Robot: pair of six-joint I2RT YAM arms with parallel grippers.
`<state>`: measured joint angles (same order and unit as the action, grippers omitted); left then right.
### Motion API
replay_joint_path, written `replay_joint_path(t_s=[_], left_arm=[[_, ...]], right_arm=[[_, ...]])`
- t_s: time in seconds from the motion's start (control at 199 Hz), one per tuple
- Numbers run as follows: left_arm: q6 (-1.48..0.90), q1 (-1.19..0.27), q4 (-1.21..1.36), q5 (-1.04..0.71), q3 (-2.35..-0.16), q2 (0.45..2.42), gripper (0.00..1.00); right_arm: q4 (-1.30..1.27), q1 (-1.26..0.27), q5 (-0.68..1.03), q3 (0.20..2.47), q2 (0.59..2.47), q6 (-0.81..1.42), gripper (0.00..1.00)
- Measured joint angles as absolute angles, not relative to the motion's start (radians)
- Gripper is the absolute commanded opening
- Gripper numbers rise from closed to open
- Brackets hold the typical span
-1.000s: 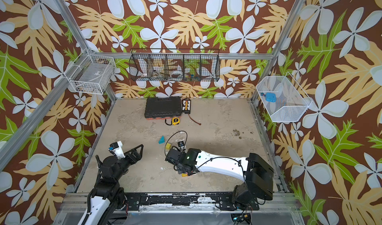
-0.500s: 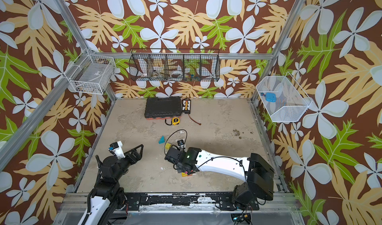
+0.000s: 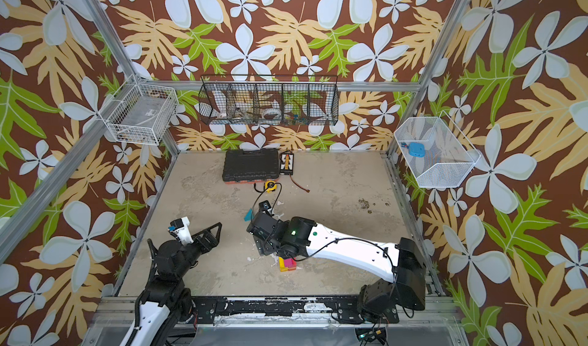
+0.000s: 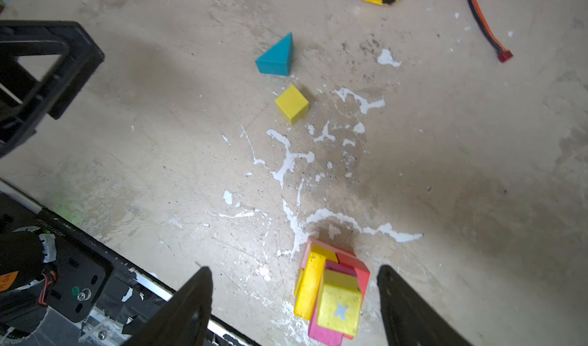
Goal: Build the wood block tower
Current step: 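Open the right gripper and move it to the plain yellow cube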
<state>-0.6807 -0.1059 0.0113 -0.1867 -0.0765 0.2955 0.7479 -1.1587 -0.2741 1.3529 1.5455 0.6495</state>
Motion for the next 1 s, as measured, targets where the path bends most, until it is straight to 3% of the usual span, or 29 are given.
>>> replay_joint_path(t_s=[0.427,1.004], left_arm=[[-0.681,-0.105,0.011,-0.172,-0.076,0.315,1.00],[-0.680,-0.105,0.011,-0.173,-0.078,0.311,1.00]], right_arm=[[0.623,-1.031,-0.123,1.541,1.883,0.463,0.80],[0.625,-0.925,-0.026,1.670,2.131,0.411,0.79]])
